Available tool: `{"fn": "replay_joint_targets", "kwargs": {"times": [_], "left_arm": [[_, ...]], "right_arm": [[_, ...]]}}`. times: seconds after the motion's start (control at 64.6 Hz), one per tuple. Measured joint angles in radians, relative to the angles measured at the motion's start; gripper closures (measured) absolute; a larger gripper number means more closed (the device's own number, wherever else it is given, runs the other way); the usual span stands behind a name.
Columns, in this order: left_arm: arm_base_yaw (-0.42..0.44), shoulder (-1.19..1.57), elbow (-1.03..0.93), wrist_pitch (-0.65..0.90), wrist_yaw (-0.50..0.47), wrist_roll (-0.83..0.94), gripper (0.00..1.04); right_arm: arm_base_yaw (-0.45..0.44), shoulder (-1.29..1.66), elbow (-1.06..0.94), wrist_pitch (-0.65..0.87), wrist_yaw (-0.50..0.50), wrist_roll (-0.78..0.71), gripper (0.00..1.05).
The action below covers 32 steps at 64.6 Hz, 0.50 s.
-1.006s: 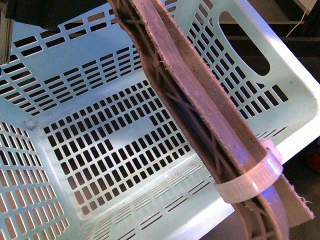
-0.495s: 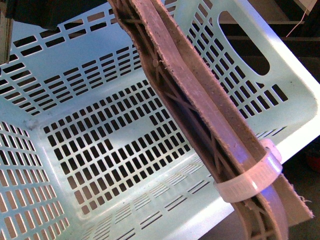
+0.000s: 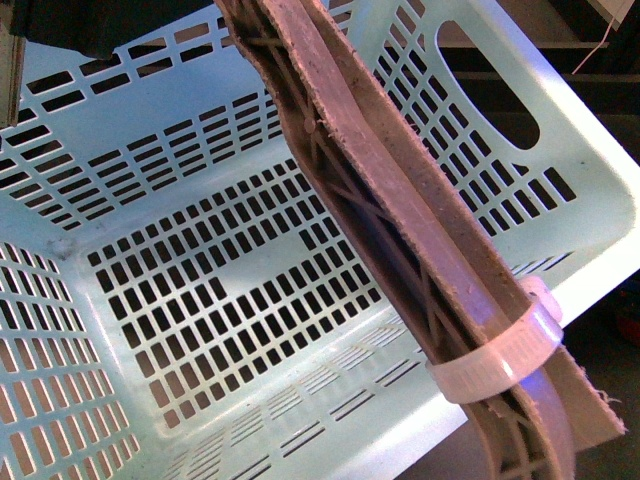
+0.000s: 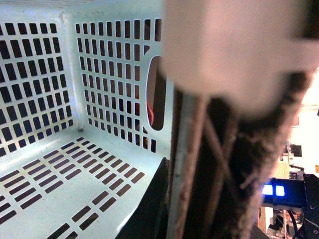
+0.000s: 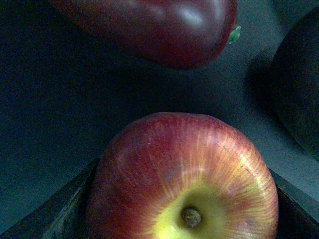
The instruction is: Pick apple with right arm and hold basket with left
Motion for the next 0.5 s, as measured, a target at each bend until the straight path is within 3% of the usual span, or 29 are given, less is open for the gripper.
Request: {"fn": "replay_joint_targets", "kwargs": {"times": [0.232, 0.495], "left_arm": [[0.000, 0.000, 0.000, 0.000, 0.001, 0.000, 0.98], [0.000, 0.000, 0.000, 0.000, 0.001, 0.000, 0.98]], "right_arm": [[-0.001, -0.081, -0.127, 0.055, -0.047, -0.061, 0.26], [0.026, -0.437, -0.317, 0.031, -0.205, -0.107, 0.26]]}}
